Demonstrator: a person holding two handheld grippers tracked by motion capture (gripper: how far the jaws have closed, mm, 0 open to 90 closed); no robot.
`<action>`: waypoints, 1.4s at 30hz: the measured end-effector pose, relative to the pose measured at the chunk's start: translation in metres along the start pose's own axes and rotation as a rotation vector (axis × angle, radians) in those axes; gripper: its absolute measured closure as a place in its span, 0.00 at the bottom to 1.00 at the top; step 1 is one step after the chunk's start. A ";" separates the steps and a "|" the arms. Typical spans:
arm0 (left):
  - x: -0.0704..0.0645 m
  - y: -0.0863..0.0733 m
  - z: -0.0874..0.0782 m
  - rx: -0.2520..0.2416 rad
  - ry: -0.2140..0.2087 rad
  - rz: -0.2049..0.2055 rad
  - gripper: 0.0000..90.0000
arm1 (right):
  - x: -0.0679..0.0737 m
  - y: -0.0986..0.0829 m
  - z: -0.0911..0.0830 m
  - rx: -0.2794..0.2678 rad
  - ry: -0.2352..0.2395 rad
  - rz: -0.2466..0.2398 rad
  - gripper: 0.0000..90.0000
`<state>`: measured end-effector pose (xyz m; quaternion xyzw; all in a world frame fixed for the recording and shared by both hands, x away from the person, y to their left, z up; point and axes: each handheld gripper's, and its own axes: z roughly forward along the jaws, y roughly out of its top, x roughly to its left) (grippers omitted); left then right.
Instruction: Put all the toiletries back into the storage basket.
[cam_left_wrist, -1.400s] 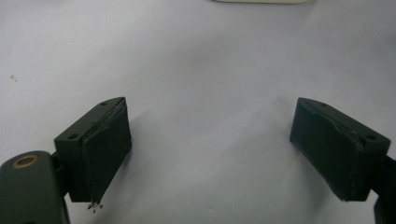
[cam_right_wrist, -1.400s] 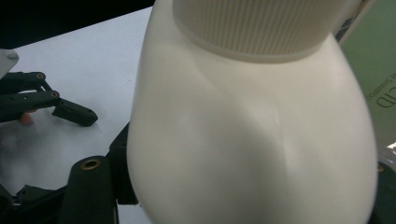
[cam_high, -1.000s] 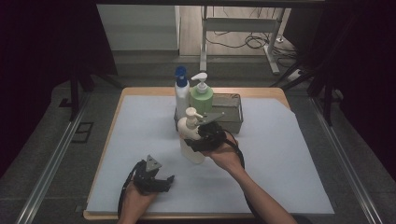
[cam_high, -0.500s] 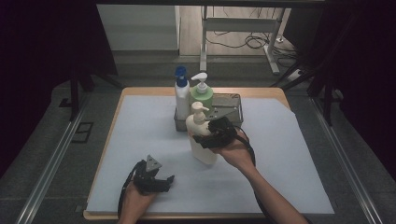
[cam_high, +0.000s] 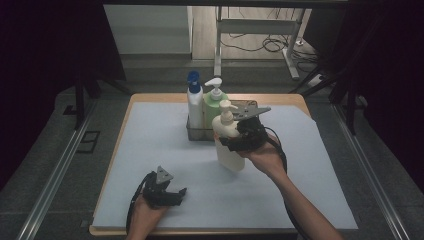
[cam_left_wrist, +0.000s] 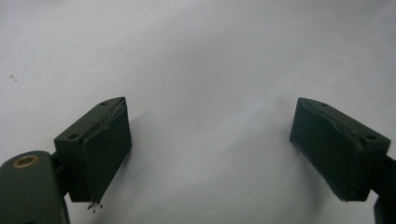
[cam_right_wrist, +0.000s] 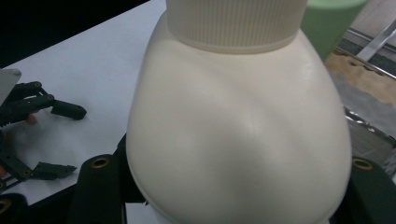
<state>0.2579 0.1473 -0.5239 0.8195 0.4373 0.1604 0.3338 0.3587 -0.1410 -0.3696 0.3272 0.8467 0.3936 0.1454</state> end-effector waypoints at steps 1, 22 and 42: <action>0.000 0.000 0.000 0.000 0.000 0.000 0.13 | -0.001 0.001 -0.002 0.000 -0.004 0.003 0.41; 0.000 0.000 0.000 0.001 -0.001 -0.002 0.13 | -0.035 0.021 -0.040 -0.039 -0.083 0.073 0.41; 0.000 0.000 0.000 0.001 -0.001 0.000 0.13 | -0.065 0.041 -0.031 -0.056 -0.184 0.132 0.41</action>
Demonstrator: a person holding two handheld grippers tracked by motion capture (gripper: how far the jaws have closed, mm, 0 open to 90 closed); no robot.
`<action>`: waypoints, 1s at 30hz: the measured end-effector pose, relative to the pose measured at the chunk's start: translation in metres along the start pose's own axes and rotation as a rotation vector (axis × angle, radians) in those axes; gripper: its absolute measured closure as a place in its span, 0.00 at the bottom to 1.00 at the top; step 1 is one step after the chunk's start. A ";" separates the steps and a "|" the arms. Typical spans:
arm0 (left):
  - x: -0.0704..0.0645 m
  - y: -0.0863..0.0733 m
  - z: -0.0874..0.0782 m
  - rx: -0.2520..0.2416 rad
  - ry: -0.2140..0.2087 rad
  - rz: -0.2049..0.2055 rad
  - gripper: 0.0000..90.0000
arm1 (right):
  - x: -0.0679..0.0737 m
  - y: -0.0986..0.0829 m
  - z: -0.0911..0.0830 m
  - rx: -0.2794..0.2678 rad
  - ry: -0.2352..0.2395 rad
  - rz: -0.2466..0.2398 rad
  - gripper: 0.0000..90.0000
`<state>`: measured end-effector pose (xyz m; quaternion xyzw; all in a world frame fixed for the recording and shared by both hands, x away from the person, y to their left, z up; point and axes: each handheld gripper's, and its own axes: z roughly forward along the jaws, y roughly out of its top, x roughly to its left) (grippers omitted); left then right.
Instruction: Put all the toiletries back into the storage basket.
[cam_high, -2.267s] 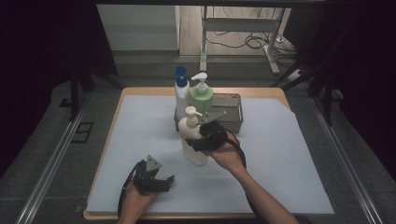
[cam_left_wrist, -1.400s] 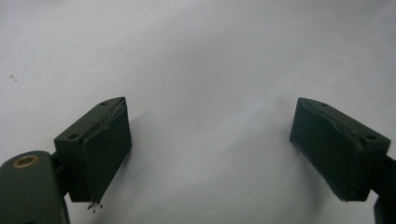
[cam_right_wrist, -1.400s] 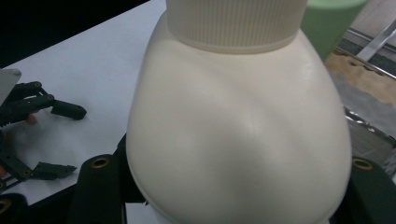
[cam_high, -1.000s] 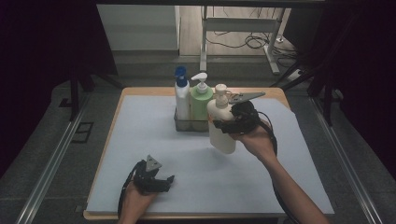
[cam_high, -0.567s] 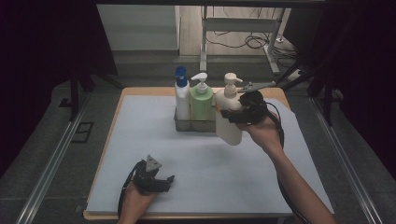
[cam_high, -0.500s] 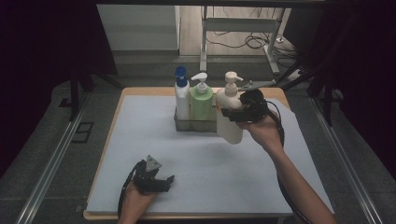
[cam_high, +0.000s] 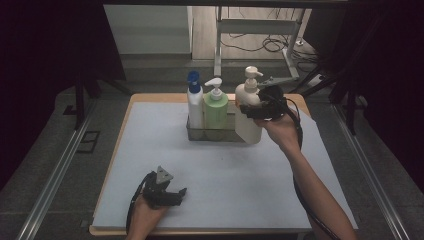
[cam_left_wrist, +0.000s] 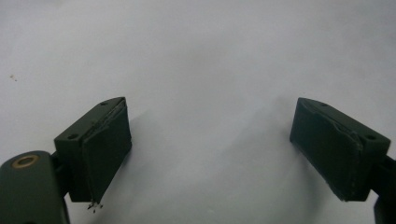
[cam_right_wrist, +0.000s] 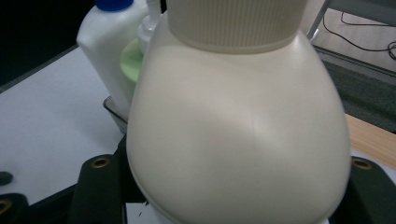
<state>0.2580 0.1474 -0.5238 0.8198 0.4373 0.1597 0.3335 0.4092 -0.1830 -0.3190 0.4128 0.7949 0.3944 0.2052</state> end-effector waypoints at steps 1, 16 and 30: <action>0.000 0.000 0.000 0.000 0.000 0.000 0.13 | -0.001 0.001 0.002 0.000 -0.005 0.005 0.41; 0.000 0.000 0.000 -0.001 0.000 0.000 0.13 | -0.015 0.010 0.029 -0.010 -0.059 0.035 0.41; 0.000 0.000 0.000 -0.002 0.000 -0.002 0.13 | -0.023 0.013 0.052 -0.031 -0.088 0.073 0.41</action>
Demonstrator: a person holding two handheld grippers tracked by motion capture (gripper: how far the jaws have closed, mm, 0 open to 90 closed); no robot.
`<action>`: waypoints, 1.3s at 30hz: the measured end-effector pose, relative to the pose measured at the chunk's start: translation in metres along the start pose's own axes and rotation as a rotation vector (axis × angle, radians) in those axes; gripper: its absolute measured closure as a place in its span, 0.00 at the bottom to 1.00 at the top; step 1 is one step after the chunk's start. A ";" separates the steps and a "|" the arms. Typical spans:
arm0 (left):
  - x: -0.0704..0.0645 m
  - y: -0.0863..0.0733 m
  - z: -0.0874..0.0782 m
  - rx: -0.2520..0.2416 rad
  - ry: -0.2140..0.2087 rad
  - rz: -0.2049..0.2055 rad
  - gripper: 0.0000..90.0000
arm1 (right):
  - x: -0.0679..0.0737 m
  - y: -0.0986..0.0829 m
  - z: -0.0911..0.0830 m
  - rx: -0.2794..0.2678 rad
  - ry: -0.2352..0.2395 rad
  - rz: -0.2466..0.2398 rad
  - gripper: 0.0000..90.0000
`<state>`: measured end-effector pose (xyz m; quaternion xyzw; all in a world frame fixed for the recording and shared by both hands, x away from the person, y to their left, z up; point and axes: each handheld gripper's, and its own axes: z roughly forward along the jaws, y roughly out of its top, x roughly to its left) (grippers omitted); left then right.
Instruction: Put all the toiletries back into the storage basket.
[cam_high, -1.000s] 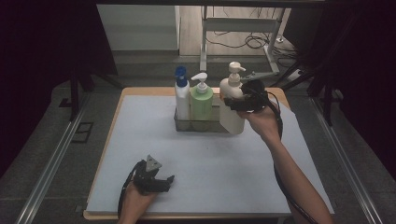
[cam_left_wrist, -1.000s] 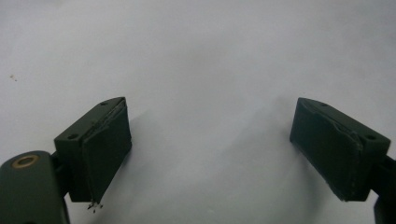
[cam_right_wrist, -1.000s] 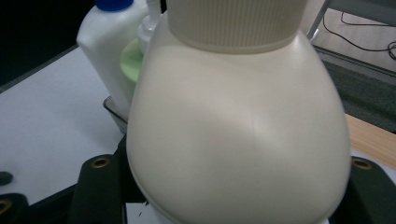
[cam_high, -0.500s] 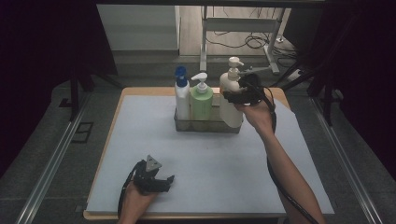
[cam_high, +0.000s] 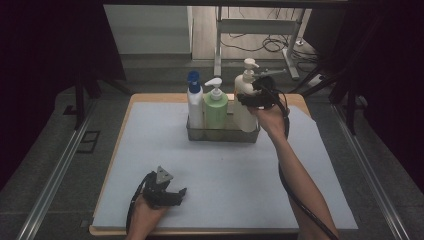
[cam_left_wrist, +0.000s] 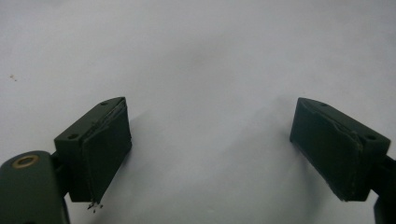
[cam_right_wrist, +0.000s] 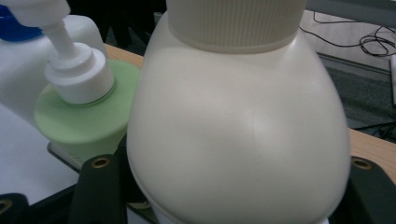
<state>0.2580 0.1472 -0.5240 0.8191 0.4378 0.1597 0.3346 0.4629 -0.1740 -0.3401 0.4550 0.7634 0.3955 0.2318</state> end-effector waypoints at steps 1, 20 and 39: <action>0.000 0.000 0.000 0.000 0.000 0.000 0.13 | -0.001 0.000 0.002 0.000 -0.005 0.001 0.42; 0.000 0.000 0.000 0.004 0.000 0.001 0.13 | -0.005 -0.005 0.023 -0.004 -0.044 0.012 0.41; 0.000 0.000 0.000 0.004 0.001 0.000 0.13 | 0.000 -0.021 0.027 0.036 -0.039 0.005 0.41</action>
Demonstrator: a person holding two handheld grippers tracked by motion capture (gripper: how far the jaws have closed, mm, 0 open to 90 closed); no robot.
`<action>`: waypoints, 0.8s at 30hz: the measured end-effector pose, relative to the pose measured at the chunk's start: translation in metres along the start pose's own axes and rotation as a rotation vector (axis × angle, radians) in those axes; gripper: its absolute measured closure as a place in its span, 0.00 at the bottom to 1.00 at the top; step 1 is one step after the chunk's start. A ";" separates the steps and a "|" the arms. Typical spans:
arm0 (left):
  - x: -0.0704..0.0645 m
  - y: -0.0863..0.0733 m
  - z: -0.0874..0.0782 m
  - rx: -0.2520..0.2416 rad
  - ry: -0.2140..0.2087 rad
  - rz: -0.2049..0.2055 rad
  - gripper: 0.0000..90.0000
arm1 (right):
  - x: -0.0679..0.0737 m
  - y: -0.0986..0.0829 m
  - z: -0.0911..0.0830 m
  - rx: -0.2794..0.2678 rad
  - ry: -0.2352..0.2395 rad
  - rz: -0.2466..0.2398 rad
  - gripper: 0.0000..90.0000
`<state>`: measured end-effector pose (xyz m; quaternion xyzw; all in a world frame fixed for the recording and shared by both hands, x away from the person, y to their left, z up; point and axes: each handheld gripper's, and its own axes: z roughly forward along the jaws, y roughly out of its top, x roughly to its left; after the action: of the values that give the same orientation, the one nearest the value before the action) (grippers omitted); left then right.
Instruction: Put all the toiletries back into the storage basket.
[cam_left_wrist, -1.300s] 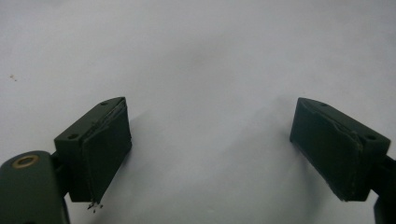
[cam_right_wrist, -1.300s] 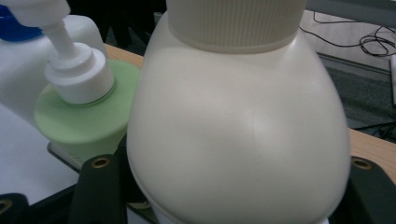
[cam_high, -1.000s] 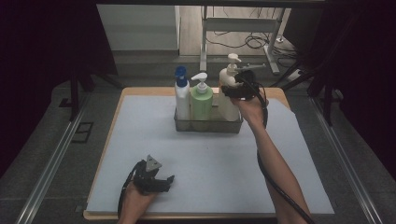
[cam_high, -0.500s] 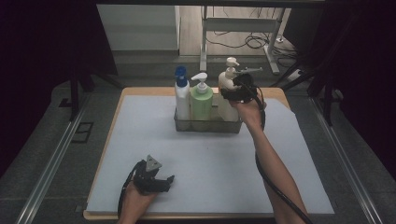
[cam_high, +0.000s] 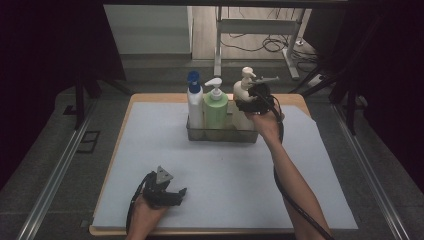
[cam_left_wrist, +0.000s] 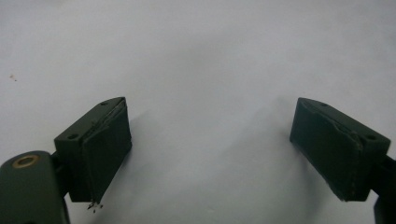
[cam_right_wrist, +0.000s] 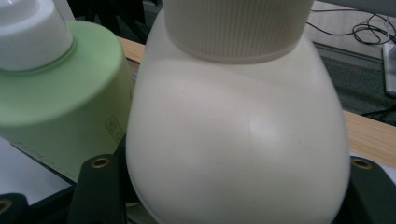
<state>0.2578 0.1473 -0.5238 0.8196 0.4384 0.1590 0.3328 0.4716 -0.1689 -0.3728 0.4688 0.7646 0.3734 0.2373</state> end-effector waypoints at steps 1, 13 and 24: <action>0.000 0.000 0.000 0.000 0.000 0.000 0.13 | 0.000 -0.001 0.001 0.003 0.001 0.001 0.41; 0.000 0.000 0.000 0.000 -0.001 0.001 0.13 | 0.003 -0.013 0.006 0.032 0.010 -0.010 0.41; 0.000 0.000 0.000 0.000 -0.001 0.001 0.13 | 0.001 -0.023 0.012 0.054 0.011 -0.005 0.41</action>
<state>0.2578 0.1474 -0.5238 0.8198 0.4379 0.1588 0.3331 0.4675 -0.1700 -0.3984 0.4710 0.7768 0.3546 0.2215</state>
